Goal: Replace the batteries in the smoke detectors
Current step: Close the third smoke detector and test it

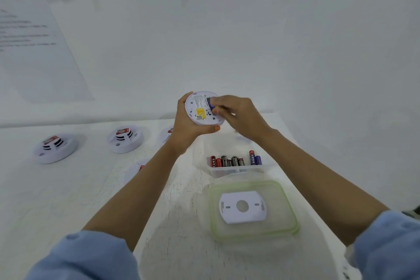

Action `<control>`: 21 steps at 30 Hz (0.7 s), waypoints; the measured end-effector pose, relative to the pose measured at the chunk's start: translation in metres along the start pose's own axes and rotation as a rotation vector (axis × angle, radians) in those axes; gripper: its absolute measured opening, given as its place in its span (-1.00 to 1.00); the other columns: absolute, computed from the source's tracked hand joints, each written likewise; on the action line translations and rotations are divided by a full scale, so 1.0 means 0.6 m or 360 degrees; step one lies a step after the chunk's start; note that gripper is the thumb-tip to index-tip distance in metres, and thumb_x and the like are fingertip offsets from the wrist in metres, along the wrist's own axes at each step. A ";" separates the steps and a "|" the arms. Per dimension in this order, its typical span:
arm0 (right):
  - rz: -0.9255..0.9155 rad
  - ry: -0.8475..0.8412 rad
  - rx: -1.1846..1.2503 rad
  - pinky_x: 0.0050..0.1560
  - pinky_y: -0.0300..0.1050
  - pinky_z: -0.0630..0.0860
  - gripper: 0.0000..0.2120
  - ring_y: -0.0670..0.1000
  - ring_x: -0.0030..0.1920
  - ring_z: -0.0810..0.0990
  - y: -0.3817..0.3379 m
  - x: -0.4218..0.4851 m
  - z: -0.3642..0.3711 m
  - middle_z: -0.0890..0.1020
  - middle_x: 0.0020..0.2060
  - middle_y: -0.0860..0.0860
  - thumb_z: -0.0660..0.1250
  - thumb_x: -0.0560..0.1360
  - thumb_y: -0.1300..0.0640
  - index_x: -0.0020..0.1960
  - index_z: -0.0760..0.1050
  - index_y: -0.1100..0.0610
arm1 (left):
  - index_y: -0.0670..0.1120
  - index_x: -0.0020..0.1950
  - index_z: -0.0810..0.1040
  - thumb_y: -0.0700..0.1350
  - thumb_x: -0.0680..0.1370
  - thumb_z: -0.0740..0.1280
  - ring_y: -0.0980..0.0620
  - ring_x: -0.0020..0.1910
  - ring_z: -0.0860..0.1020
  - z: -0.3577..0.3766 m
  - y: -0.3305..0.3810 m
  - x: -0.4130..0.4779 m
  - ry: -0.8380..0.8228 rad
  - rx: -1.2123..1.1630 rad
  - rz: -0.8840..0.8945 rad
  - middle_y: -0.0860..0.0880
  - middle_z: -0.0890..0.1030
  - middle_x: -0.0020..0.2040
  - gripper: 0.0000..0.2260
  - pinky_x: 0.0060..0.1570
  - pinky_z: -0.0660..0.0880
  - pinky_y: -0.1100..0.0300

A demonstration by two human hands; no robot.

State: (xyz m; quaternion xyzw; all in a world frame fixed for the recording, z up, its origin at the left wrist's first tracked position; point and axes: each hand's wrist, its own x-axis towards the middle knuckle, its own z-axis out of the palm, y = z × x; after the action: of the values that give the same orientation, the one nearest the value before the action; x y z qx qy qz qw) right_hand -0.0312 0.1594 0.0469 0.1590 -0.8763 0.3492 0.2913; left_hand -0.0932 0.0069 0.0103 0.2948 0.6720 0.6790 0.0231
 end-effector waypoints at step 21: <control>0.0671 -0.0621 0.0655 -0.16 -0.27 0.58 -0.37 0.02 0.01 0.56 0.017 0.027 -0.055 0.43 0.11 0.08 0.45 0.37 0.29 0.29 0.24 -0.06 | -0.03 0.37 0.20 -0.13 0.07 0.58 0.06 0.25 0.43 0.006 0.019 -0.008 -0.0259 0.0132 -0.0019 -0.05 0.38 0.29 -0.05 0.10 0.55 0.08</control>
State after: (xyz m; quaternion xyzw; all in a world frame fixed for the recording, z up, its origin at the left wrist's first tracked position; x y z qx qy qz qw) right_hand -0.0354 0.1885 0.0709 0.0936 -0.8403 0.5340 0.0016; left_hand -0.0838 0.0072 0.0187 0.3456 0.6971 0.6243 0.0695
